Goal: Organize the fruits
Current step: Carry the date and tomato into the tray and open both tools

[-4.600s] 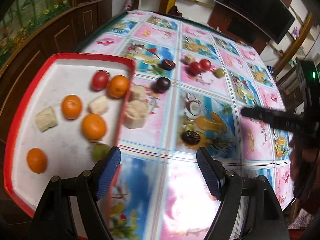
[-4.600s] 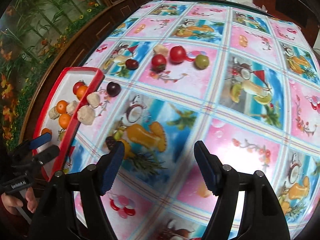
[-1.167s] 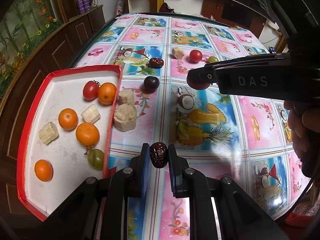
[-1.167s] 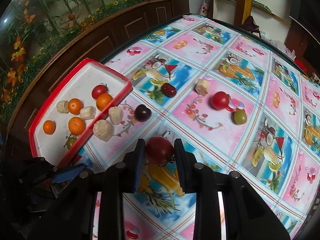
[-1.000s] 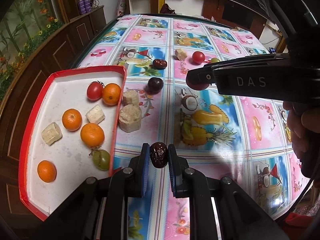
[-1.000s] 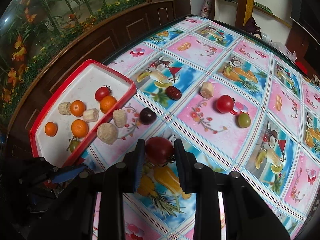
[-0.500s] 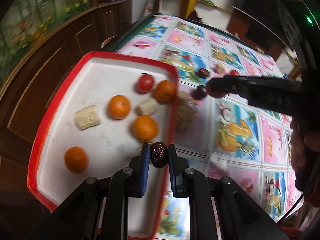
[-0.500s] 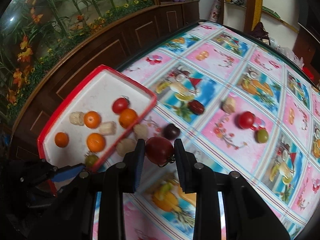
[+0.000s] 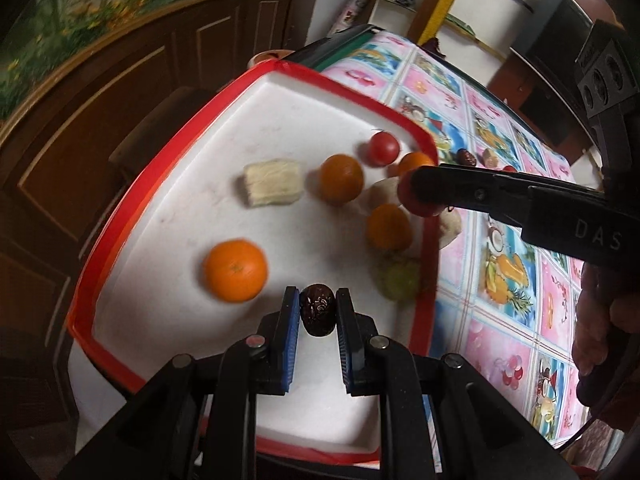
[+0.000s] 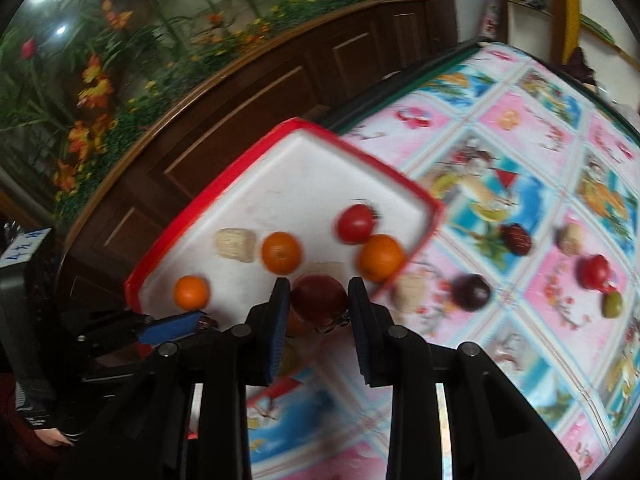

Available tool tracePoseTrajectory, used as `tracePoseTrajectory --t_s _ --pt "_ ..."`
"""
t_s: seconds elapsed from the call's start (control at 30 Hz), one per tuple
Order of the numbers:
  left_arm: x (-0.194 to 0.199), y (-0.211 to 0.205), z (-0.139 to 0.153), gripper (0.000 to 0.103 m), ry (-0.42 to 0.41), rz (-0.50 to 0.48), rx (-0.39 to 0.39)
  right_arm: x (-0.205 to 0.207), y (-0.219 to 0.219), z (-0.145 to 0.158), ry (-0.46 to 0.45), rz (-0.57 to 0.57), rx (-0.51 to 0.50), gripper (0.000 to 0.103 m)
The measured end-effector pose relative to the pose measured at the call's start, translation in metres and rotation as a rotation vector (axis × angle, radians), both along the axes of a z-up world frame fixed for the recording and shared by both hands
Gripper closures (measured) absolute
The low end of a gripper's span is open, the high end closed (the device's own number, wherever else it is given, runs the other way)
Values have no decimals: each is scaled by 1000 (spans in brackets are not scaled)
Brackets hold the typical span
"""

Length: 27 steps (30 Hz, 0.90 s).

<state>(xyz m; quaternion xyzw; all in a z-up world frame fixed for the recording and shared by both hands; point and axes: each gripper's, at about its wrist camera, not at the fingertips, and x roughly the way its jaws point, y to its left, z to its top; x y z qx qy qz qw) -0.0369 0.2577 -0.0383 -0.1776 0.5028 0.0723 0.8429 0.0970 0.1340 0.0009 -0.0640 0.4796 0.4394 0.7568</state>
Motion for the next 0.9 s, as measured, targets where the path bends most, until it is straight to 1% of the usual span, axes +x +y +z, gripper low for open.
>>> tracePoseTrajectory --t_s 0.23,0.4,0.5,0.67,0.9 --pt "-10 5 -6 87 13 17 3 -22 40 -7 25 123 -4 71" --pt "-18 7 -15 87 29 33 -1 -31 62 -17 28 173 -37 71" --pt "-20 7 -14 87 20 33 2 -35 72 -25 24 191 -68 71" --pt "-21 7 -15 87 11 40 -5 -37 76 -35 20 205 -102 71" --pt "-24 8 -14 86 9 49 -10 -37 78 -36 12 205 -115 70"
